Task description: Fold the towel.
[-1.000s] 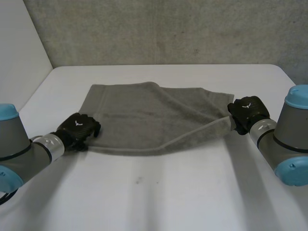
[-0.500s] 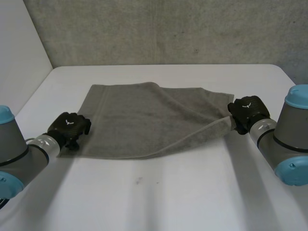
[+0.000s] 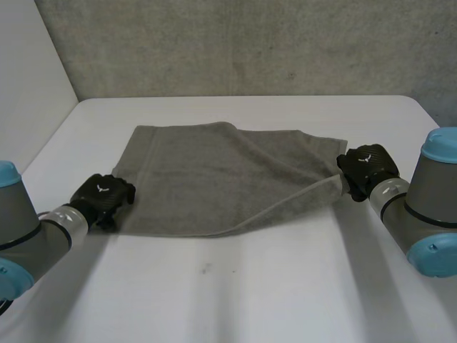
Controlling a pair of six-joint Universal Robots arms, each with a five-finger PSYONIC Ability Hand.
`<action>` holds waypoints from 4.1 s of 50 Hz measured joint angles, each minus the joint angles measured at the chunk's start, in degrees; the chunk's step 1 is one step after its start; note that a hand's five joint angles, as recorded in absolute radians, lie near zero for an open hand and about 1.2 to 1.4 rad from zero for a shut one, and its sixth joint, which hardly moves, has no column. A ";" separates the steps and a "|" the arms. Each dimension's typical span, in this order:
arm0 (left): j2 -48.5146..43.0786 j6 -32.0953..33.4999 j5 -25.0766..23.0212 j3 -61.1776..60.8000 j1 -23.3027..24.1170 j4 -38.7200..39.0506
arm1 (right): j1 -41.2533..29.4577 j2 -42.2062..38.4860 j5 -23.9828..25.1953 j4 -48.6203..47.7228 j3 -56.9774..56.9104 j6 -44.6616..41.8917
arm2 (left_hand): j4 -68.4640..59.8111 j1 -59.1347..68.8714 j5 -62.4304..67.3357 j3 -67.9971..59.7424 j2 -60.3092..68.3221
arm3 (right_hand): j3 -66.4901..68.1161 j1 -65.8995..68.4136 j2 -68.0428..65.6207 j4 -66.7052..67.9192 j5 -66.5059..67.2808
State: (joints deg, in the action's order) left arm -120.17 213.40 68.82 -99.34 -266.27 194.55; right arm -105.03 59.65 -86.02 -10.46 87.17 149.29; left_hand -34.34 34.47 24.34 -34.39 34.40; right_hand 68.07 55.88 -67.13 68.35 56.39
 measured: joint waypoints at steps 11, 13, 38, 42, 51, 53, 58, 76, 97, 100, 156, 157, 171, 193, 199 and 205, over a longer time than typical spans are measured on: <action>-0.11 0.08 0.00 -0.01 -0.22 -0.52 | -0.06 -0.58 0.08 0.00 -0.05 -0.12 | 0.97 -1.02 -1.01 0.94 -1.00 | 0.00 0.00 0.00 0.00 0.05; -0.31 0.09 0.00 0.20 -0.23 -0.47 | -0.07 -0.60 0.11 0.00 -0.04 -0.13 | 0.80 -0.80 -0.78 0.74 -0.78 | 0.00 0.00 0.00 0.00 0.08; -2.85 0.03 0.21 4.97 -0.08 1.32 | -0.08 -0.71 0.22 0.03 -0.10 -0.21 | -34.82 32.15 33.75 -34.66 34.78 | -0.01 0.00 0.00 0.01 0.09; -1.82 -0.05 0.48 5.07 -0.02 1.37 | -0.01 -0.24 0.12 0.20 -0.18 -0.23 | -35.13 32.31 33.88 -35.00 35.13 | -0.01 0.00 0.00 0.01 0.09; 7.12 -0.52 1.92 1.85 -0.10 -1.18 | 0.32 5.63 0.25 7.66 -0.30 -3.62 | -35.33 32.51 34.13 -35.13 35.21 | -0.01 0.00 0.00 0.01 0.10; 9.70 -0.44 2.93 0.99 -0.16 -3.38 | 0.35 7.18 0.33 12.17 -0.21 -6.60 | -35.33 32.51 34.13 -35.13 35.21 | -0.01 0.00 0.00 0.01 0.09; 14.26 0.04 5.01 -0.20 -0.51 -12.02 | 0.55 10.39 0.05 23.71 1.17 -15.24 | -35.33 32.51 34.13 -35.14 35.21 | -0.01 0.00 0.00 0.01 0.10; 13.70 5.99 6.14 -1.54 -0.30 -27.07 | 2.50 15.58 0.43 33.47 7.71 -23.89 | -35.35 32.55 34.13 -35.16 35.27 | -0.01 0.00 0.00 0.01 0.10; -9.10 1.30 13.39 37.22 9.29 -16.46 | 2.23 -1.92 -3.72 8.81 -19.50 -13.20 | -35.36 32.55 34.13 -35.24 35.27 | -0.01 0.00 -0.06 0.01 0.11; -9.18 -1.08 14.80 43.27 9.73 -14.18 | 2.06 -0.46 -4.14 3.12 -22.06 -11.51 | -35.36 32.56 34.13 -35.26 35.27 | -0.01 0.00 -0.37 0.01 0.11; 4.42 -18.94 14.67 4.65 6.84 7.79 | 2.69 6.10 8.75 10.78 6.40 -3.69 | -35.37 33.90 34.90 -35.26 35.33 | -42.77 -33.15 41.48 -43.23 -41.84; 4.53 -18.95 14.59 4.45 6.84 7.80 | 2.94 6.53 8.93 11.52 6.47 -2.77 | -35.37 33.90 34.90 -35.26 35.33 | -42.77 -33.15 41.48 -43.23 -41.83; 4.18 -18.99 14.39 3.91 6.82 7.86 | 5.00 7.37 13.56 2.67 13.02 -0.26 | -35.37 33.90 34.90 -35.26 35.33 | -39.56 -32.95 38.87 -39.83 -38.45; 4.07 -18.33 14.56 3.45 6.82 6.49 | 8.34 5.30 13.27 -6.57 18.48 -3.54 | -35.37 33.90 34.90 -35.26 35.33 | -0.34 -0.24 -0.37 -0.17 -0.63; 4.84 -15.88 14.59 2.54 6.67 2.62 | 9.96 7.03 12.93 -5.10 17.95 -4.62 | -35.37 33.90 34.90 -35.26 35.33 | -0.34 -0.24 -0.37 -0.11 -0.55; 6.54 -12.41 14.65 0.96 6.55 -3.81 | 11.90 9.52 13.29 0.64 17.67 -6.69 | -35.37 33.90 34.90 -35.26 35.34 | -0.33 -0.24 -0.37 -0.10 -0.32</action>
State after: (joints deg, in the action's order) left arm -113.64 200.99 83.47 -98.38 -259.73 190.74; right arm -93.13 69.17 -72.73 -9.82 104.85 142.60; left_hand -69.71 68.37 59.24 -69.65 69.74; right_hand 67.74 55.63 -67.50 68.25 56.07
